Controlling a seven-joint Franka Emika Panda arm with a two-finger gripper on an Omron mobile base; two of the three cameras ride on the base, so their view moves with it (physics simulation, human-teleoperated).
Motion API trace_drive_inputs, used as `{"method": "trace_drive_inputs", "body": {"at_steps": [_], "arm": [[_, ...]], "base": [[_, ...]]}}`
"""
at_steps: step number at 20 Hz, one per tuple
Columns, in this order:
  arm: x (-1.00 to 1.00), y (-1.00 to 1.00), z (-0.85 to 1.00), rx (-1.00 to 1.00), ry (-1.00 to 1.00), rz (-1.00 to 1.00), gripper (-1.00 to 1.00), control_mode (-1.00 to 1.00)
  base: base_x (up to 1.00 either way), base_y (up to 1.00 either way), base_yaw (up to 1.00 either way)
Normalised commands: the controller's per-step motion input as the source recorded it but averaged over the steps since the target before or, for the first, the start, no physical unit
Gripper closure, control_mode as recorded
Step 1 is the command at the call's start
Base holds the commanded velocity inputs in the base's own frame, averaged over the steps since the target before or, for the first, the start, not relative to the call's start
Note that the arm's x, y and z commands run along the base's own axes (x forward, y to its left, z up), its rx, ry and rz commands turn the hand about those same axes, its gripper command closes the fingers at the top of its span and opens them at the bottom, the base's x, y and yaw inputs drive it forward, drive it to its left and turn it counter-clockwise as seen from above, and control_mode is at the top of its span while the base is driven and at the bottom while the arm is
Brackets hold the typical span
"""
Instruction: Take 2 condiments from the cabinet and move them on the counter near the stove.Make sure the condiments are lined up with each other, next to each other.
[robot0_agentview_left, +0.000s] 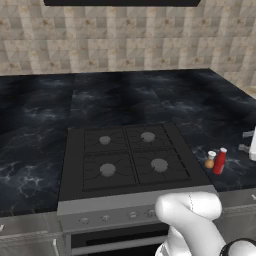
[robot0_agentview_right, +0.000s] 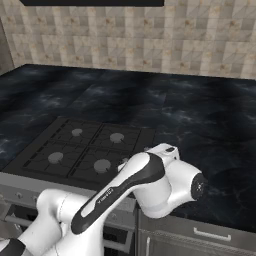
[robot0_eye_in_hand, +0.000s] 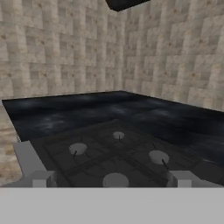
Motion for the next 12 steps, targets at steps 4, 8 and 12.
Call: {"method": "trace_drive_inputs", "body": {"at_steps": [4, 8, 12], "arm": [[0.00, 0.99, 0.76, -0.08, 0.01, 0.00, -1.00, -1.00], [0.00, 1.00, 0.59, -0.18, 0.04, -0.02, -1.00, -1.00], [0.00, 1.00, 0.36, -0.23, 0.11, -0.15, -1.00, -1.00]], "base": [[0.00, 0.00, 0.00], [0.00, 0.00, 0.00], [0.00, 0.00, 0.00]]}}
